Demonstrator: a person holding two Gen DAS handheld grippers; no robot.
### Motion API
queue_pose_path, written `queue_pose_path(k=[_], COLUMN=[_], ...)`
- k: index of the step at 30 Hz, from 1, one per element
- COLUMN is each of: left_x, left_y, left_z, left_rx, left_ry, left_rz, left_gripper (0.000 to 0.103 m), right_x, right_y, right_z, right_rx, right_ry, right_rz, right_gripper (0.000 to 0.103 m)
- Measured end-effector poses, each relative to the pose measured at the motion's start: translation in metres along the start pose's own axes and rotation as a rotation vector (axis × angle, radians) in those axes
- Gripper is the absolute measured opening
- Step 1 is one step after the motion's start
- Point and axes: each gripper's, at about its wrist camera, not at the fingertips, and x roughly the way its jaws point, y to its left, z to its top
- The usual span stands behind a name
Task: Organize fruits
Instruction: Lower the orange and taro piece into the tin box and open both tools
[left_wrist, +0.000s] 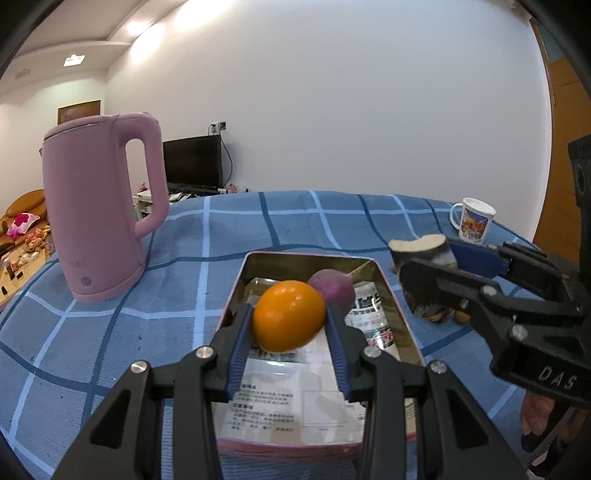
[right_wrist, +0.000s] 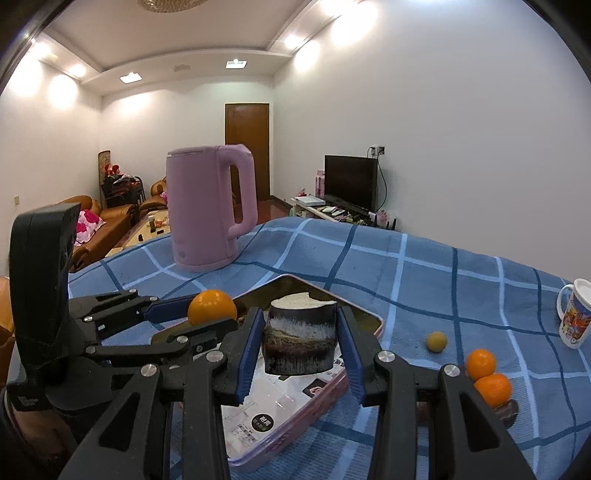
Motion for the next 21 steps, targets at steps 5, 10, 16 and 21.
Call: queue_pose_path(k=[5, 10, 16, 21], left_x=[0.004, 0.008, 0.014, 0.019], left_y=[0.005, 0.009, 0.014, 0.014], left_z=[-0.001, 0.000, -0.001, -0.002], left_rx=[-0.005, -0.012, -0.027, -0.028], left_ry=[0.017, 0.045, 0.075, 0.103], left_rz=[0.007, 0.007, 0.005, 0.005], left_gripper=[0.040, 0.040, 0.040, 0.041], right_x=[0.010, 0.018, 0.028, 0.034], right_y=[0.001, 0.005, 0.006, 0.006], right_z=[-0.005, -0.009, -0.014, -0.017], right_rx=[-0.005, -0.010, -0.016, -0.015], right_ry=[0.034, 0.063, 0.096, 0.117], right_rz=[0.008, 0.017, 0.025, 0.030], right_gripper=[0.043, 0.043, 0.043, 0.043])
